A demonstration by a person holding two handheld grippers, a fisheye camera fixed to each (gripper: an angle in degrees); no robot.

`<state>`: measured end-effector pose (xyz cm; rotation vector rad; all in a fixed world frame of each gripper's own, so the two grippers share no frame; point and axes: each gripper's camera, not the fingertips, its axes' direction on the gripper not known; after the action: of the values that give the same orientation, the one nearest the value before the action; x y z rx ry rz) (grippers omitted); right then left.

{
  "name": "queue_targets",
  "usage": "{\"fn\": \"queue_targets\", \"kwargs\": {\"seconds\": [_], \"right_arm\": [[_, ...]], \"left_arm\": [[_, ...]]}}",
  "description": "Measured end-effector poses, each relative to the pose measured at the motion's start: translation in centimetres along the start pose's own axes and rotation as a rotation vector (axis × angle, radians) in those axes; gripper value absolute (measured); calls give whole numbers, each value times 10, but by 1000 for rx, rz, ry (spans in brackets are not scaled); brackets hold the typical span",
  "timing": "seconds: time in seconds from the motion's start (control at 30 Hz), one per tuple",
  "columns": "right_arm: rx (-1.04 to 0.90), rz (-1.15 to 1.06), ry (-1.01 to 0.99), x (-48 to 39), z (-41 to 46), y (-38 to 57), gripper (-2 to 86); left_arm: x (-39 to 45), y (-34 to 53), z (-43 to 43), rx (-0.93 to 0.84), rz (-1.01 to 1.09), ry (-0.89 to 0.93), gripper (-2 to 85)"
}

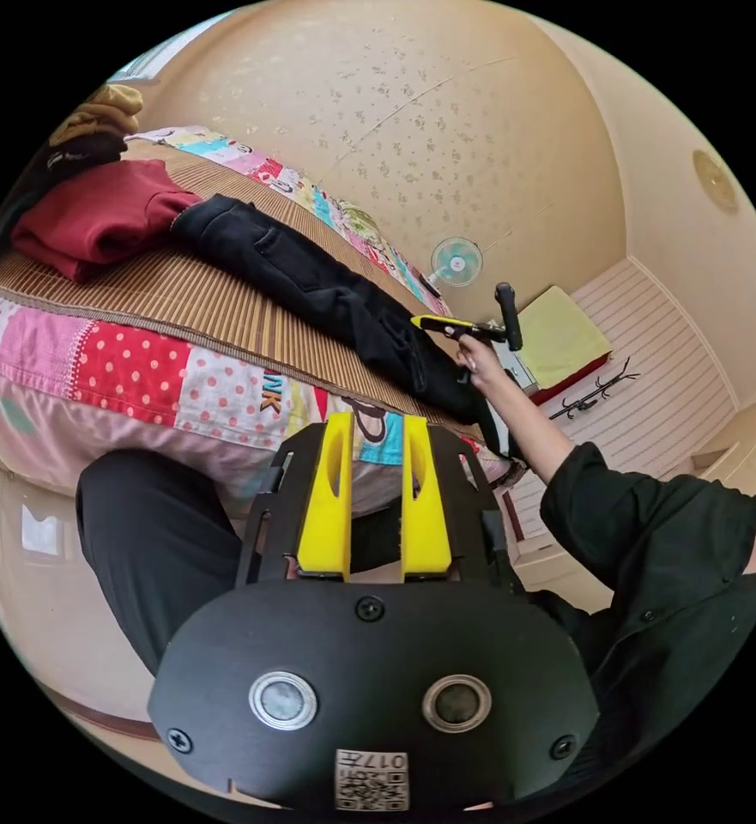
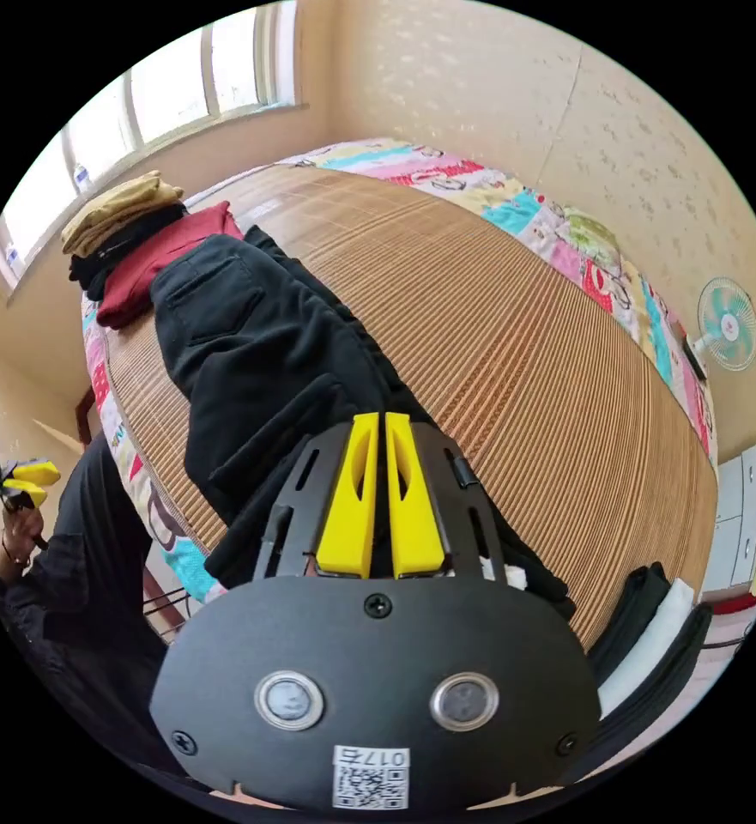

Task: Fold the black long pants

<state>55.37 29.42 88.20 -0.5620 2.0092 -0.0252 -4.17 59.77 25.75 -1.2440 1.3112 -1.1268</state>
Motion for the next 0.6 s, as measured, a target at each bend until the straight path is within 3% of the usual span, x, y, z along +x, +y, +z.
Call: {"fn": "queue_targets", "kwargs": {"seconds": [0.13,0.4,0.47,0.53,0.6], "right_arm": [[242,-154,-14,-79,-77,89,18],[261,-40,-372,-105,-73,207,21],[239,-20,-395,-102,-64,220,24],[258,61,-376,-90,-70,236,30],[338,211,-329,-69,-94,254,37]], "left_arm": [[-1,-36,-5,102,-78,0,133],[-19,-128,20,172,-244,67,204],[-23,-158,46,90,-303,15,190],[-32,-168,63,16,-375,-26,113],[-39,-165,61,48,-406,8,68]]}}
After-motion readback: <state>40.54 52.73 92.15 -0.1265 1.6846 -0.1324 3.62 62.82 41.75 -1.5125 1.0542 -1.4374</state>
